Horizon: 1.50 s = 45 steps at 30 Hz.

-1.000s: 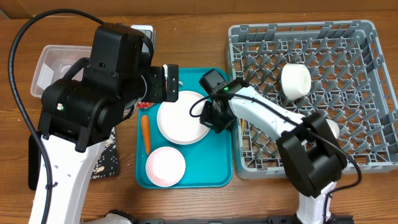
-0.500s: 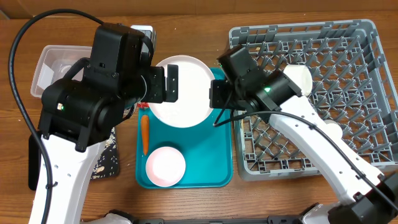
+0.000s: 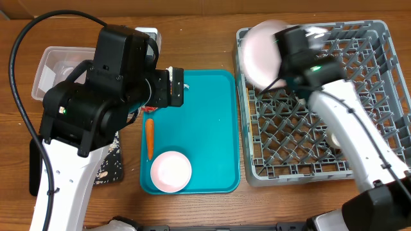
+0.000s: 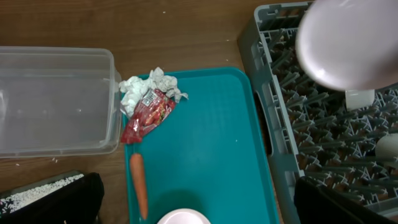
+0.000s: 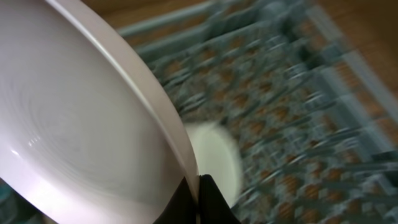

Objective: Sort waste into correct bins and load items into the dishwasher
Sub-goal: 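Lift the white plate and carry it into the grey rack, then release the plate upright in the rack and move right gripper to tray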

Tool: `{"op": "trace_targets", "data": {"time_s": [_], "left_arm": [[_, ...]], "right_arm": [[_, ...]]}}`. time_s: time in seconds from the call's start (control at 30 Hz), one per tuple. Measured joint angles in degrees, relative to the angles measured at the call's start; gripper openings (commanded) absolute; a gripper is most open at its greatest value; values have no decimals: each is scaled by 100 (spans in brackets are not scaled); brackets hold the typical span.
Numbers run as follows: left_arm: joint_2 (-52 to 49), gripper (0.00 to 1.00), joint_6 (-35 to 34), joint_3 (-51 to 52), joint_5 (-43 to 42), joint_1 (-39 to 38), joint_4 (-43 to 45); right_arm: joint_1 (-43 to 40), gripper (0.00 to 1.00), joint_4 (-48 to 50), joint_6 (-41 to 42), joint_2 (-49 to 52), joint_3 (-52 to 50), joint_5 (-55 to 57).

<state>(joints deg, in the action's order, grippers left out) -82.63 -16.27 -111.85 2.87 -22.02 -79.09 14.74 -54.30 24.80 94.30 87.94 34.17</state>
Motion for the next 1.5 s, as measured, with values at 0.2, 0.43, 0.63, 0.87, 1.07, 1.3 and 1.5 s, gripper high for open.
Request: {"op": "trace_targets", "data": {"time_s": [0.2, 0.43, 0.63, 0.87, 1.07, 1.3, 1.5], "left_arm": [[0, 100, 0, 0, 118, 0, -2], [0, 100, 0, 0, 214, 0, 2], [0, 100, 0, 0, 216, 0, -4], [0, 100, 0, 0, 234, 0, -92], [0, 100, 0, 0, 236, 0, -118], [0, 100, 0, 0, 236, 0, -127], [0, 100, 0, 0, 256, 0, -170]], "right_arm": [[-1049, 4, 461, -168, 0, 0, 1097], [-1655, 4, 463, -402, 39, 0, 1532], [-1646, 4, 83, -643, 361, -37, 1674], [-1648, 4, -105, -719, 599, -328, 1950], [-1604, 8, -278, -730, 605, -328, 1952], [-1108, 75, -968, -708, 605, -328, 1515], [-763, 100, -1471, -393, 404, -39, 1036]]}}
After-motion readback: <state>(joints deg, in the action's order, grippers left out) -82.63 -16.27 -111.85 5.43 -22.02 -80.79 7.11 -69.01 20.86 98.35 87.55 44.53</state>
